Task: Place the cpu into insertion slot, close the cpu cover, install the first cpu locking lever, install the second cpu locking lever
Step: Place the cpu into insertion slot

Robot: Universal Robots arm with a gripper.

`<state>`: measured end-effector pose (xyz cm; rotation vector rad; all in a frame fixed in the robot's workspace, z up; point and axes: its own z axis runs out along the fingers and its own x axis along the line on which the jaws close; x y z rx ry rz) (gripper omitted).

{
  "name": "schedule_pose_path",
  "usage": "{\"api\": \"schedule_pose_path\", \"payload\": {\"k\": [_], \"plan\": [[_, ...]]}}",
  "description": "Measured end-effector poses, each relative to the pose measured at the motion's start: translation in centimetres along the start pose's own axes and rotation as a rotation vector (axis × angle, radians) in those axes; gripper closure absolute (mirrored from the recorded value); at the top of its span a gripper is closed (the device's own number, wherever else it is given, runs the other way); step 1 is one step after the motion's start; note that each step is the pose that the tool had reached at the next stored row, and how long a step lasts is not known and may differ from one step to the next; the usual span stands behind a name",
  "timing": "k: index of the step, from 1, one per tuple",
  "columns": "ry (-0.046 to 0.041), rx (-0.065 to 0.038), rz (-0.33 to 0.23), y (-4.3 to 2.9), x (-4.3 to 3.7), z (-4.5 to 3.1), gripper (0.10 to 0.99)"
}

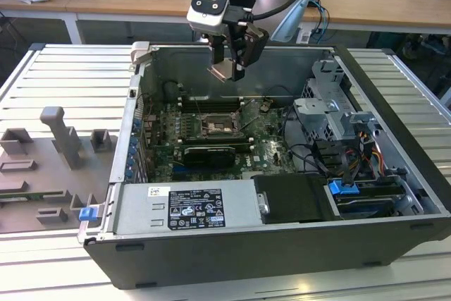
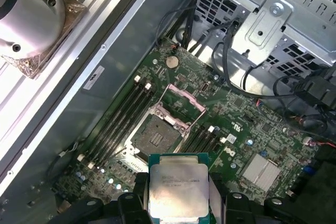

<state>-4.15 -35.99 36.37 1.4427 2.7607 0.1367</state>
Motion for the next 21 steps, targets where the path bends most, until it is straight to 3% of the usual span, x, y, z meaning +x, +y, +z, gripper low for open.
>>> {"api": "schedule_pose_path", "payload": {"k": [21], "plan": [[-0.0061,-0.001,0.069,-0.02,0.0,0.17,0.545]]}}
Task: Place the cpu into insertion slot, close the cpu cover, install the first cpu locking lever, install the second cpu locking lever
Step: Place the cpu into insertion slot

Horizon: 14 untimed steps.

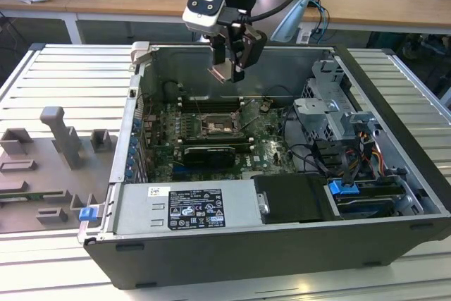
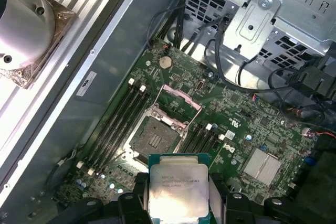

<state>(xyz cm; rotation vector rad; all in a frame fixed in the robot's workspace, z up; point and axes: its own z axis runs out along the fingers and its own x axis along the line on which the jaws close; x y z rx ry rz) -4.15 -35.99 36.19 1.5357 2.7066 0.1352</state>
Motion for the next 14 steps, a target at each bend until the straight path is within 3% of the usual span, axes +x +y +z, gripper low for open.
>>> {"api": "schedule_pose_path", "payload": {"k": [14], "plan": [[-0.0011,0.0,0.006,-0.03,-0.01,0.3,0.545]]}}
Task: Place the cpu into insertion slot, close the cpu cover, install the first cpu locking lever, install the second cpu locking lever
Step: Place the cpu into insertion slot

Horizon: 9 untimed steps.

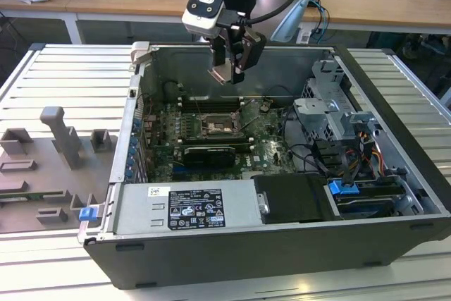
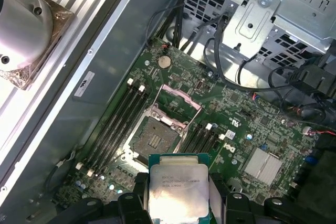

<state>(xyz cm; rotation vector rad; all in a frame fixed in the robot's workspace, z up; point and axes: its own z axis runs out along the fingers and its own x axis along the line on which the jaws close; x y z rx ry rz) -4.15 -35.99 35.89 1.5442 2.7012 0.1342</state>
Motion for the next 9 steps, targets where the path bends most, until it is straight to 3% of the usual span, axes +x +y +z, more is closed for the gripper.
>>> {"api": "schedule_pose_path", "payload": {"k": [9], "plan": [[-0.0006,0.0,0.006,-0.01,0.0,0.1,0.545]]}}
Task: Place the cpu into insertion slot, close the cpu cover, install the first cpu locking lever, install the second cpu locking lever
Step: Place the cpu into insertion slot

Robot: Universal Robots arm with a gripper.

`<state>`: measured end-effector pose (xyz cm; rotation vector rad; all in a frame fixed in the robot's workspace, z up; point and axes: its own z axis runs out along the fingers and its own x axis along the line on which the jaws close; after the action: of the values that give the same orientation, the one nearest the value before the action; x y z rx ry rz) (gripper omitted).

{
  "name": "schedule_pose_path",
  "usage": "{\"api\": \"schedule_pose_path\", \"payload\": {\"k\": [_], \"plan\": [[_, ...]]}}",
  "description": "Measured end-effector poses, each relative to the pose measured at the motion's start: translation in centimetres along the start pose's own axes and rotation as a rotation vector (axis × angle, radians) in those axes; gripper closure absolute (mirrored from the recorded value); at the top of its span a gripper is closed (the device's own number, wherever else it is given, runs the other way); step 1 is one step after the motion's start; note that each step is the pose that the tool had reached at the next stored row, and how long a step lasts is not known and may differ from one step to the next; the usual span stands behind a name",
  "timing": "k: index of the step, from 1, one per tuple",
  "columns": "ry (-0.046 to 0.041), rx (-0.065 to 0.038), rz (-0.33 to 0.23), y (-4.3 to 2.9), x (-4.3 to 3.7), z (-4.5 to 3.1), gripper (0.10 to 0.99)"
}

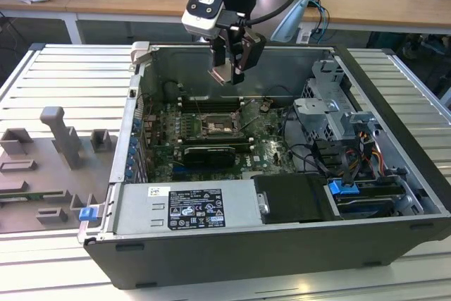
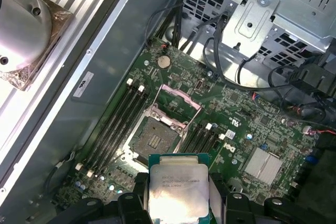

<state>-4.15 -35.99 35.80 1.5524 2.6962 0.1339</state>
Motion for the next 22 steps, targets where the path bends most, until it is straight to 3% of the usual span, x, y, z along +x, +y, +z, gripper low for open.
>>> {"api": "schedule_pose_path", "payload": {"k": [22], "plan": [[-0.0013,0.0,0.015,-0.02,0.0,0.2,0.545]]}}
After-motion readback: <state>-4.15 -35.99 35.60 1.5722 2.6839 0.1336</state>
